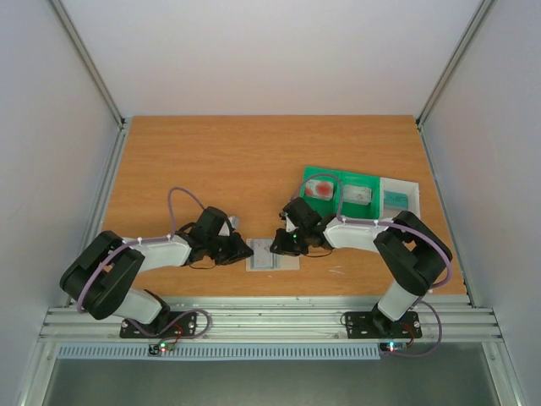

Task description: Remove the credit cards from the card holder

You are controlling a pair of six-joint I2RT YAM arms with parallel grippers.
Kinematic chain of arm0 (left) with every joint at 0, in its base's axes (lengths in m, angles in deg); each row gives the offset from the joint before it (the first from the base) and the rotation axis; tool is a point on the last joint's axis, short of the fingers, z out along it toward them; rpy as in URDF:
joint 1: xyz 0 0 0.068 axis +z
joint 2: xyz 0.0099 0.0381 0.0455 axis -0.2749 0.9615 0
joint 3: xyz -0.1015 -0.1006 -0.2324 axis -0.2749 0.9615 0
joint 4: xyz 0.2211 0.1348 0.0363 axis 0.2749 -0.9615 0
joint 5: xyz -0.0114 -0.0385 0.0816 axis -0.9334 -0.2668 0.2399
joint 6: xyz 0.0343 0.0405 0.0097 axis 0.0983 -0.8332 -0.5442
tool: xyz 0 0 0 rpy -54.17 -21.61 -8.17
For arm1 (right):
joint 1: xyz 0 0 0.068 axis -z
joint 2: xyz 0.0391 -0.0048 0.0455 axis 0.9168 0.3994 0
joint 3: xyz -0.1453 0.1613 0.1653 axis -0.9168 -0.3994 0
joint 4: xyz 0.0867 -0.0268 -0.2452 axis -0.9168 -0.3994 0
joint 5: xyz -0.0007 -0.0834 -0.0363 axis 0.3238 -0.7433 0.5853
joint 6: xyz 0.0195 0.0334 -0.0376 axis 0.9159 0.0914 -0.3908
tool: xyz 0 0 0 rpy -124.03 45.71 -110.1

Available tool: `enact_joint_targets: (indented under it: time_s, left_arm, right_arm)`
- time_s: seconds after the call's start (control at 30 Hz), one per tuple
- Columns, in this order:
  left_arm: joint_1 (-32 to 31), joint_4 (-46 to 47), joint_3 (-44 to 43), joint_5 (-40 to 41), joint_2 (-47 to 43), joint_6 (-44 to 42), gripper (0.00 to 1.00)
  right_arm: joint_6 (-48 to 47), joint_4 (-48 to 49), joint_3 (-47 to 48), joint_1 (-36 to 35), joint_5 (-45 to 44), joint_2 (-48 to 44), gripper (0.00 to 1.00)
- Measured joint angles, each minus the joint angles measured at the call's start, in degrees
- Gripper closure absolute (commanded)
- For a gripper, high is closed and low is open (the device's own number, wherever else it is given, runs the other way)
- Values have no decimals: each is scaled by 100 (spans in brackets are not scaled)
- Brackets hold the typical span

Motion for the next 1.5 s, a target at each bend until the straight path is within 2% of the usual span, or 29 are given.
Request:
enact_joint_targets:
  time_s: [0.23,0.4,0.63,0.77,1.1,1.5]
  left_arm:
    - [0,-46,0,70,13,-4,88]
    - [0,-74,0,90,37,-70,88]
    - [0,-85,-2,111,48,-129,89]
    - [0,-81,-2,116,57,-129,89]
    - [-9,-116,-2,168,15,-122,88]
    - [-24,-249,-44,238,-9,-129,88]
  right_arm:
    - [-7,4,55,0,20,61,89]
    - [-55,-2,72,0,-15,61,90]
    - [-83,-175,0,28,-221,-125,89]
    - [-76,-234,-103,98,-264,-264,84]
    - [74,-15,-179,127,24,-308,77]
    - [269,516,-197,129,439,52,78]
